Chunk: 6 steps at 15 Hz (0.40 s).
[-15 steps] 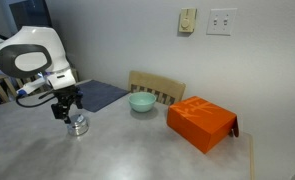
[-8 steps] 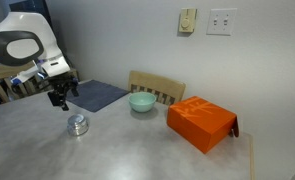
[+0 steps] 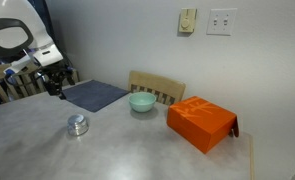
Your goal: Pick up the lid and put it on the silver bowl
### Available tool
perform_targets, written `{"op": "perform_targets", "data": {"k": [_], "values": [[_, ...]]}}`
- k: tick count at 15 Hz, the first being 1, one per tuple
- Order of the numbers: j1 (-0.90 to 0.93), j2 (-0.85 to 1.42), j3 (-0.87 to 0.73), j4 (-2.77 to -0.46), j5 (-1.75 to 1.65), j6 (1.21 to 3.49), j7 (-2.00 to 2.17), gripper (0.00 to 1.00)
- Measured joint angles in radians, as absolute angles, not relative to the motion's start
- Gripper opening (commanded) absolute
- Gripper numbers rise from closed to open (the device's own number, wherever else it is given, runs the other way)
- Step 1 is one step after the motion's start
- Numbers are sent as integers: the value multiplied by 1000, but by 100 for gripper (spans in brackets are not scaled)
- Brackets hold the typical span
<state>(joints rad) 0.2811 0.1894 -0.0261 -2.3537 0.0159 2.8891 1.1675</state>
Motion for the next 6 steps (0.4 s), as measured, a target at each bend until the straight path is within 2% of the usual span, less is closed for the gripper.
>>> {"op": "perform_targets", "data": {"k": [6], "values": [[277, 187, -20, -2360, 17, 2900, 1168, 100]]}}
